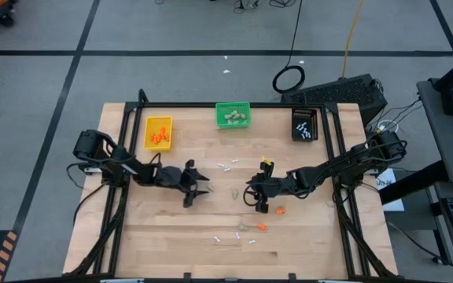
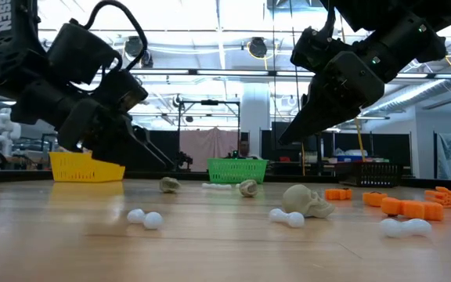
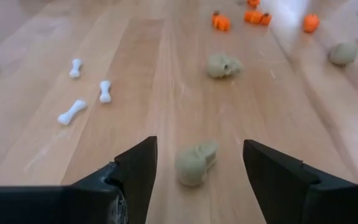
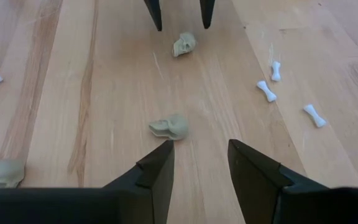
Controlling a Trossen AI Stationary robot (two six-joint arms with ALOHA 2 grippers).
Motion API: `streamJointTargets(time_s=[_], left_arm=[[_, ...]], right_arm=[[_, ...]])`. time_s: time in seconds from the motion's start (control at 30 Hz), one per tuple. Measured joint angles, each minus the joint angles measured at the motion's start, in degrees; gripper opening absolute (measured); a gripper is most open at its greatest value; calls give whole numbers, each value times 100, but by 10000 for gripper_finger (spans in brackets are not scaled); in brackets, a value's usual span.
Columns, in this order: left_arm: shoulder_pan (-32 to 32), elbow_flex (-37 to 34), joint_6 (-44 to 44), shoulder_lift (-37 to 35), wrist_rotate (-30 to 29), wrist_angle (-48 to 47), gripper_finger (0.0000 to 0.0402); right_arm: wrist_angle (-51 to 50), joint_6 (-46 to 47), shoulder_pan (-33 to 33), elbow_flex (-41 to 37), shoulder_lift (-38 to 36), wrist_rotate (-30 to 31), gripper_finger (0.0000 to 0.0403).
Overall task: Sort Halloween decoration
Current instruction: Put the gray skull toy into the green bin
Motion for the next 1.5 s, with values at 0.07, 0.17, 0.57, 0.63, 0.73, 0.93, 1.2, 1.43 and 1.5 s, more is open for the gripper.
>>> streamJointTargets(time_s=[0.07, 0.17, 0.57, 0.63, 0.73, 0.93, 1.2, 1.43, 1.5], left_arm=[[12, 41, -4, 0, 0, -199, 240], [3, 43, -15, 0, 0, -227, 240], [-14, 59, -6, 402, -74, 241, 240], [-14, 50, 20, 566, -100, 315, 240], [-14, 58, 17, 835, -102, 748, 240], [-14, 290, -13, 1339, -92, 923, 226], [-14, 372, 22, 1569, -43, 910, 170], [-16, 338, 66, 1574, -15, 892, 129], [-16, 336, 114, 1576, -2, 895, 117]], right_arm=[[-2, 0, 0, 0, 0, 0, 137], [-2, -2, 0, 0, 0, 2, 137], [-2, -2, 0, 0, 0, 11, 137], [0, -2, 0, 0, 0, 11, 137], [-2, -2, 0, 0, 0, 11, 137], [-2, -2, 0, 0, 0, 13, 137], [-3, -2, 0, -2, 0, 7, 137], [-4, -2, 0, -2, 0, 4, 137], [-4, -2, 0, -2, 0, 2, 137]])
